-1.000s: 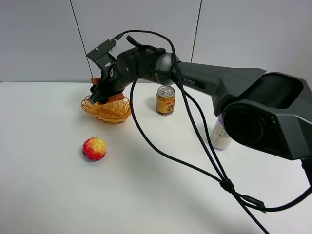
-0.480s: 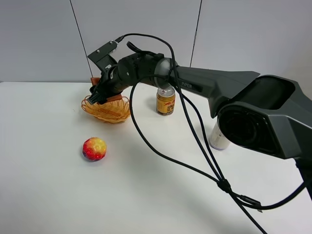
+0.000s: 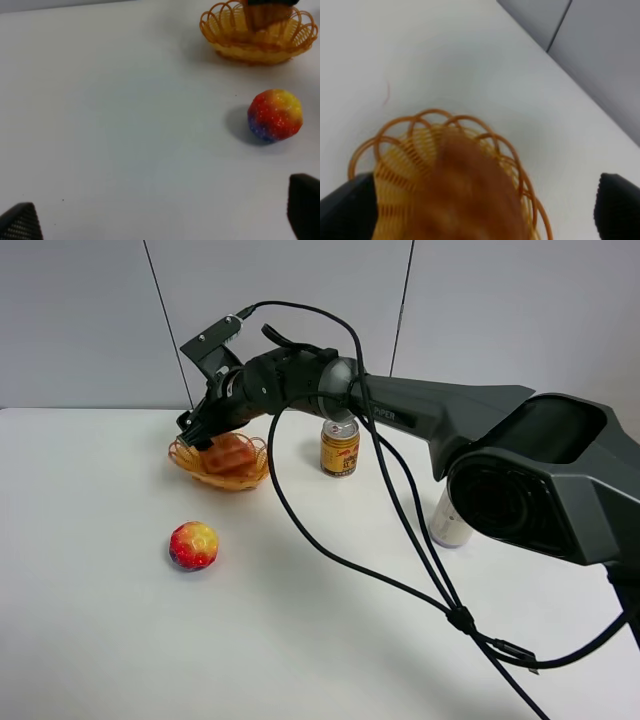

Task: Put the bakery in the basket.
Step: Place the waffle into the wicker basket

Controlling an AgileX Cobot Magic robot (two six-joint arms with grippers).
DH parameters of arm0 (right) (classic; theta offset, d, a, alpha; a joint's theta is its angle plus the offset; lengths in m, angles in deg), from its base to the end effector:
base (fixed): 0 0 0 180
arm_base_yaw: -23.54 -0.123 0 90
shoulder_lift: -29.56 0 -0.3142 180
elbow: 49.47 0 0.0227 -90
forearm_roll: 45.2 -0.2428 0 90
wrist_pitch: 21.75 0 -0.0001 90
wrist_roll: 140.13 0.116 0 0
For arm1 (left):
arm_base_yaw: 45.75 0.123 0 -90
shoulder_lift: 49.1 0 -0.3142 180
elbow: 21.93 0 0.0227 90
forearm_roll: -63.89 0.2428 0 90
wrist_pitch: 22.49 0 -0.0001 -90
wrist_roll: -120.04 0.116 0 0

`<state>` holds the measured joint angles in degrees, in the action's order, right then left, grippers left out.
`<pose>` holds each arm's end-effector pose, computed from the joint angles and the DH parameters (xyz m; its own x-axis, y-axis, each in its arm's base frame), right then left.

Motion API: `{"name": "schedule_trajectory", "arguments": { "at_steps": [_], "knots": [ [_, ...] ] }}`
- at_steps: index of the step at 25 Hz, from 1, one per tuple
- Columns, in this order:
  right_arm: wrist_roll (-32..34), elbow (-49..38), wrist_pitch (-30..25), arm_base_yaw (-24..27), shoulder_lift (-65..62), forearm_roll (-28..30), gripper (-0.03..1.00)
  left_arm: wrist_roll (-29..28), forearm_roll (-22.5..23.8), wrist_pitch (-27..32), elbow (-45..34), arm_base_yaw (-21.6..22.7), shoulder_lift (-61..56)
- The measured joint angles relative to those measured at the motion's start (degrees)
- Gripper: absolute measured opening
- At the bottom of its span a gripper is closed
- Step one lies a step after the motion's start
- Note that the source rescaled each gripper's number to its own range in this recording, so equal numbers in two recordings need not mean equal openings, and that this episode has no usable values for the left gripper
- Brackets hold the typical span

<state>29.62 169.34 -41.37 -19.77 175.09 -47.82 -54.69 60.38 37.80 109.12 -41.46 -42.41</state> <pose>0.4292 0.4070 0.1839 -0.3329 -0.4999 -0.7995 -0.7468 0.6574 -0.1001 -0.0197 -0.0077 0.2647 -0.4362 0.0289 -0.8994 -0.0001 0.9995 0.0322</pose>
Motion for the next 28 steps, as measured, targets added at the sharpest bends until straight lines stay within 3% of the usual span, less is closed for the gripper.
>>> {"name": "schedule_trajectory", "arguments": {
  "at_steps": [6, 10, 14, 23, 25, 28],
  "knots": [
    [0.0, 0.0, -0.3, 0.0, 0.0, 0.0, 0.91, 0.0, 0.0, 0.0, 0.0, 0.0, 0.0],
    [0.1, 0.0, -5.0, 0.0, -1.3, -1.0, 0.92, 0.0, 0.0, 0.0, 0.0, 0.0, 0.0],
    [0.2, 0.0, -15.3, 0.0, -6.1, -2.8, 0.92, 0.0, 0.0, 0.0, 0.0, 0.0, 0.0],
    [0.2, 0.1, -44.7, 0.0, -15.9, -3.5, 0.92, 0.0, 0.0, 0.0, 0.0, 0.0, 0.0],
    [0.6, 0.1, -48.5, 0.1, -18.0, -3.6, 0.92, 0.0, 0.0, 0.0, 0.0, 0.0, 0.0],
    [2.9, -1.4, -49.7, 2.5, -21.5, -5.1, 0.92, 0.0, 0.0, 0.0, 0.0, 0.0, 0.0]
  ]
}}
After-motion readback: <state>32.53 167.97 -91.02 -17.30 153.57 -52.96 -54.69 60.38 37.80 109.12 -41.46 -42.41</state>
